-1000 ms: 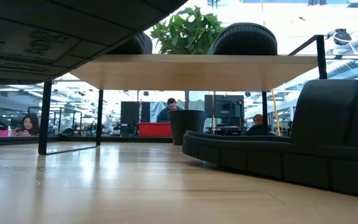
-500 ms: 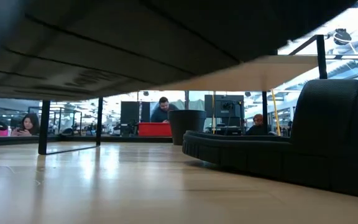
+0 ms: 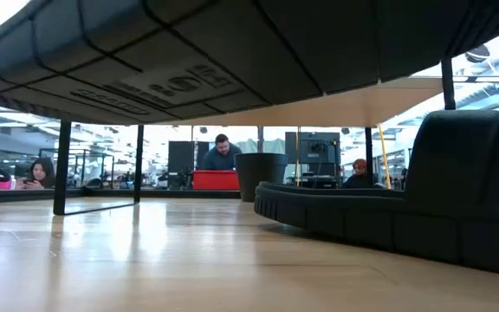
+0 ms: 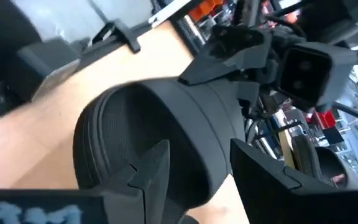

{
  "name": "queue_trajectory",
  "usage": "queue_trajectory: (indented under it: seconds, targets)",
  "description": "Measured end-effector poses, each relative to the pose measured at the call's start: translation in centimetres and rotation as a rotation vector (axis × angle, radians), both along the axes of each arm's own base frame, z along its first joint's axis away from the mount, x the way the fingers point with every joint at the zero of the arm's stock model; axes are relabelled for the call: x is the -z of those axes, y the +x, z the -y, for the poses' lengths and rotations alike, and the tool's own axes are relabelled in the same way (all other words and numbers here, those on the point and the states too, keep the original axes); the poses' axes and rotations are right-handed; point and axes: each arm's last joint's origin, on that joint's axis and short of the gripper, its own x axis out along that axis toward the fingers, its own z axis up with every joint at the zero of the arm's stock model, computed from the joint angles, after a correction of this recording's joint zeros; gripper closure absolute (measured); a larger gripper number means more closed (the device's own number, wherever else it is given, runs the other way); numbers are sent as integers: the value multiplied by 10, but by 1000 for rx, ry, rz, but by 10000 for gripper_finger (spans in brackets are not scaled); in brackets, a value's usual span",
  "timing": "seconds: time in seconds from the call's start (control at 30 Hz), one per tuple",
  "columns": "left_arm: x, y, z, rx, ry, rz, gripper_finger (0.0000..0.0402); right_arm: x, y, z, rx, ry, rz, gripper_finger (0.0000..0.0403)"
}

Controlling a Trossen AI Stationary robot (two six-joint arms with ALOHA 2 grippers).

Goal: Pick and place slides into the shelf
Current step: Put the left black slide under the shelf

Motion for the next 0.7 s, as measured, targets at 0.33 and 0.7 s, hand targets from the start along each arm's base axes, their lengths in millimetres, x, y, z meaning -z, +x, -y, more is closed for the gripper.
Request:
queue_trajectory:
  seconds: [0.33,0.7]
  targets:
    - [0,3,-4,13,38,17,400,4,18,-5,51,-109,-16,240]
    - [-3,6,-6,32,49,60,400,5,31,8,103,-140,-22,227]
